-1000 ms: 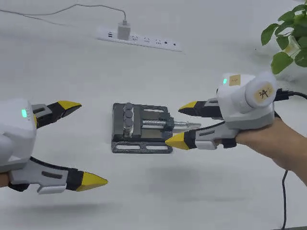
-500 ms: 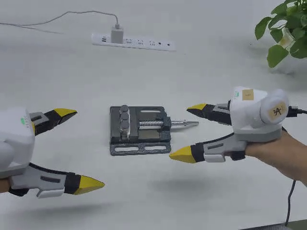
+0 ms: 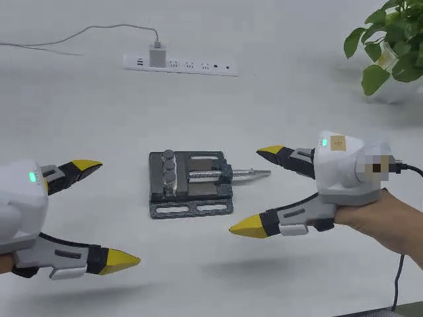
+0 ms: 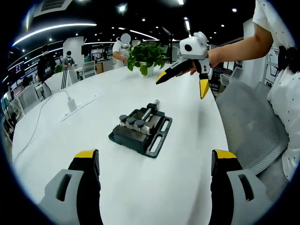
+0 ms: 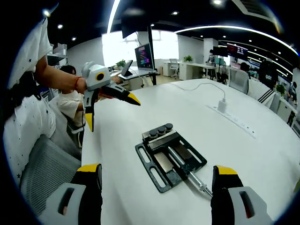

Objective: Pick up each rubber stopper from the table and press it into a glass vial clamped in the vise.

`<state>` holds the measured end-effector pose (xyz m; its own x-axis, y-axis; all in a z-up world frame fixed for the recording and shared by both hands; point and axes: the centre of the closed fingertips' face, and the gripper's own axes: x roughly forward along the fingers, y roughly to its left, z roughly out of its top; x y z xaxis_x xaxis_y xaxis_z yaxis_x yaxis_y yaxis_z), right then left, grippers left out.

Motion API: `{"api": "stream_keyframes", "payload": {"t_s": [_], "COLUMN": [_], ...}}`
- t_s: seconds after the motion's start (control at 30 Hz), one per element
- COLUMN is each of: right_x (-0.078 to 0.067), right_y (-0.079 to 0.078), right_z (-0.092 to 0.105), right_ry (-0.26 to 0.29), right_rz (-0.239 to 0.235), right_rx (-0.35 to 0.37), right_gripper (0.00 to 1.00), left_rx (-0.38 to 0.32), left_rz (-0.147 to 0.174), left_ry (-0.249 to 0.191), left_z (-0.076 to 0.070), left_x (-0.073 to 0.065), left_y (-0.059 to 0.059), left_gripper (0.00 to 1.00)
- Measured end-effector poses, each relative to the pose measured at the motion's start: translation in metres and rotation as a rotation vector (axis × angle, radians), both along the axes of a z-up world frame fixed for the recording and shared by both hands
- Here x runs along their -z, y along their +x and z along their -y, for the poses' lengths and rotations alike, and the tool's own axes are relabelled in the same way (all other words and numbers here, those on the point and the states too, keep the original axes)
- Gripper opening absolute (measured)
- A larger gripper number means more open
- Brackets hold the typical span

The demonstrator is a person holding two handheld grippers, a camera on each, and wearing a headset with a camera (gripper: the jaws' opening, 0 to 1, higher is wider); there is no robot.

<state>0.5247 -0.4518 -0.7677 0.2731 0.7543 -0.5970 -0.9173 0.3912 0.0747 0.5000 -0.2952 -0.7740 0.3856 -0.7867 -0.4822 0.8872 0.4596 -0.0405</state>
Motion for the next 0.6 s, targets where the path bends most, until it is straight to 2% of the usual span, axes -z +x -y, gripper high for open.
{"api": "stream_keyframes", "payload": {"t_s": [0.6], "right_x": [-0.0021], "right_y": [-0.0012], "right_z": [-0.0009], "right_ry": [0.01], "right_rz": [-0.007], "right_rx": [-0.008], "right_gripper": [0.97], "left_rx": [0.013], "left_rz": [-0.006], "left_ry": [0.002], "left_z": [0.0026], "left_x": [0.0017], "left_y": [0.0006], "left_gripper": [0.99]}}
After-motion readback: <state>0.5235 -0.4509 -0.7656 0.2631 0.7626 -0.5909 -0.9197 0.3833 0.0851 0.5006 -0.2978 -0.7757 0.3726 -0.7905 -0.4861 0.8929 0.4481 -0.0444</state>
